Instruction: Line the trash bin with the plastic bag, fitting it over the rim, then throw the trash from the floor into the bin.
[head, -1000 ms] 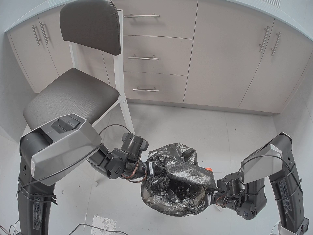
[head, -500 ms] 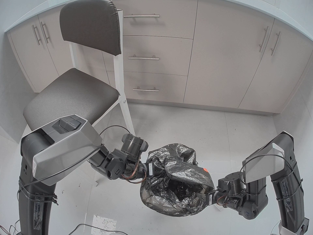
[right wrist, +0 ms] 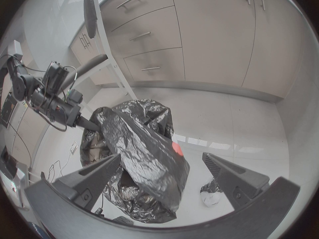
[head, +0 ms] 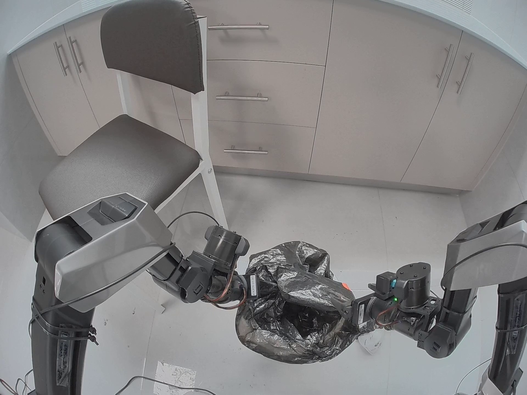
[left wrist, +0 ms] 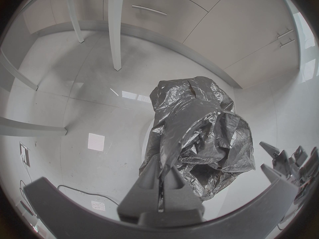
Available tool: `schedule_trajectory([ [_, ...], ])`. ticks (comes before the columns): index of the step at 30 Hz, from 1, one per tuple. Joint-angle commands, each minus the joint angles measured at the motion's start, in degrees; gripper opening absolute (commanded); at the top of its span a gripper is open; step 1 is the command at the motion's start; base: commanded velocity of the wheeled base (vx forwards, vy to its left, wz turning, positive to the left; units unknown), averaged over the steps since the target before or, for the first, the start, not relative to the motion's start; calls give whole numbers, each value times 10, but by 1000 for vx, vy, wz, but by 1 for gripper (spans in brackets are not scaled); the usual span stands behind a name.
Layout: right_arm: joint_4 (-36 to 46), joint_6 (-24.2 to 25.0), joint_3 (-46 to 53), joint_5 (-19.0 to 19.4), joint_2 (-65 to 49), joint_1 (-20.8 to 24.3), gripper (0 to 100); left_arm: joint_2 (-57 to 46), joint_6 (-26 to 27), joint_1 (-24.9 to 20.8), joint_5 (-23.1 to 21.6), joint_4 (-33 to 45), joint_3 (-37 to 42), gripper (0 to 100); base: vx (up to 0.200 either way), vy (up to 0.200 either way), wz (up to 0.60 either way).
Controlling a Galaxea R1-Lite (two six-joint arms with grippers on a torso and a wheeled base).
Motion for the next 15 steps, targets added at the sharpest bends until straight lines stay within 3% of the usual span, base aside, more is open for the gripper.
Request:
schedule_trajectory([
  [1,163,-1,-150,-12,-89,-14,100,-1,0,0,1,-2,4,0,0,0,0],
  [4,298,-2,-263,-21,-85,-18,100,-1,0,0,1,-14,10,0,0,0,0],
  [5,298,-2,-263,-21,-85,-18,100,-1,0,0,1,-14,10,0,0,0,0],
  [6,384,-1,-344,-21,-69,-24,100,0,1,-1,2,-27,17,0,0,0,0],
  [9,477,0,-458,-21,-38,-27,100,0,1,-1,1,-41,24,0,0,0,0],
  [15,590,0,-626,-21,20,-27,100,0,1,-1,1,-43,25,0,0,0,0],
])
